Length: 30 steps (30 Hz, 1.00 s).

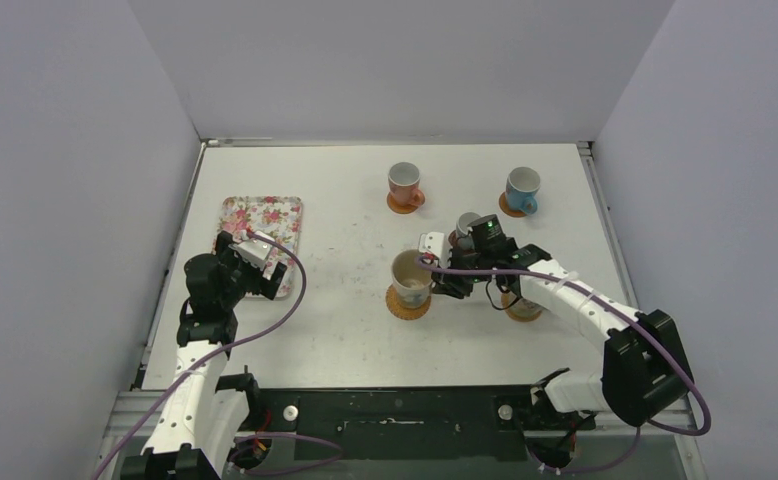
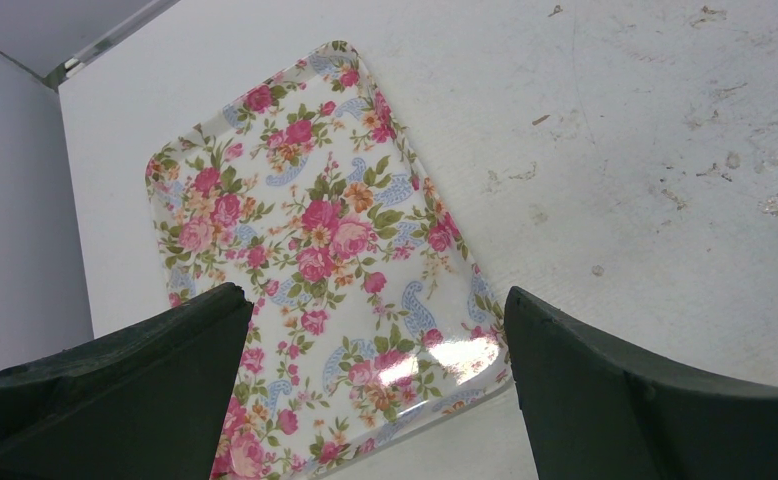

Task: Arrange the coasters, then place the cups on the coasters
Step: Place the cup on the coaster.

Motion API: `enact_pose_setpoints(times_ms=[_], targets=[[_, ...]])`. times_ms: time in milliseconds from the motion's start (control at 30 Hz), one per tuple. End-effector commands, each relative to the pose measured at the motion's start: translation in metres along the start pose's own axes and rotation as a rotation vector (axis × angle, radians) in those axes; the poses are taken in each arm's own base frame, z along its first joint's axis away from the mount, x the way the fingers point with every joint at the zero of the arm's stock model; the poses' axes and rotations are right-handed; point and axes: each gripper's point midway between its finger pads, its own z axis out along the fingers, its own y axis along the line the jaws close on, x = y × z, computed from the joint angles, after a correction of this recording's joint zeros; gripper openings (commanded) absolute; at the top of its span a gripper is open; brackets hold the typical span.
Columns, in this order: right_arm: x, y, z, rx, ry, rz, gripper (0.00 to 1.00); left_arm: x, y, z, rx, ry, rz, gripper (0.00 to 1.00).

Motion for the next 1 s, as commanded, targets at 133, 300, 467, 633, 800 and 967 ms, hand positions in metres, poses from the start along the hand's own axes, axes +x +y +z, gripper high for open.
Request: enact_pose_setpoints(times_ms=[133,300,467,633,800,967], targets=[[-0.042,-0.016,-0.003,0.022,-0.159,-0.09,0.0,-0.008,-0.001,0.002,0.011,-0.038,0.017,0.97],[-0.04,-0.017,-0.002,0.024,-0.163,-0.091,0.0,-0.008,-0.001,0.002,0.01,-0.04,0.017,0.97],[-0.039,-0.015,0.0,0.011,-0.163,-0.09,0.0,-0.008,-0.001,0.002,0.01,-0.04,0.019,0.97],[-0.035,-0.014,0.004,-0.005,-0.154,-0.081,0.0,-0.008,-0.001,0.002,0.01,-0.039,0.018,0.97],[-0.032,-0.013,0.006,-0.015,-0.144,-0.077,0.0,-0.008,-0.001,0.002,0.012,-0.039,0.018,0.97],[-0.031,-0.012,0.006,-0.017,-0.144,-0.084,0.0,-0.008,-0.001,0.002,0.011,-0.04,0.018,0.97]])
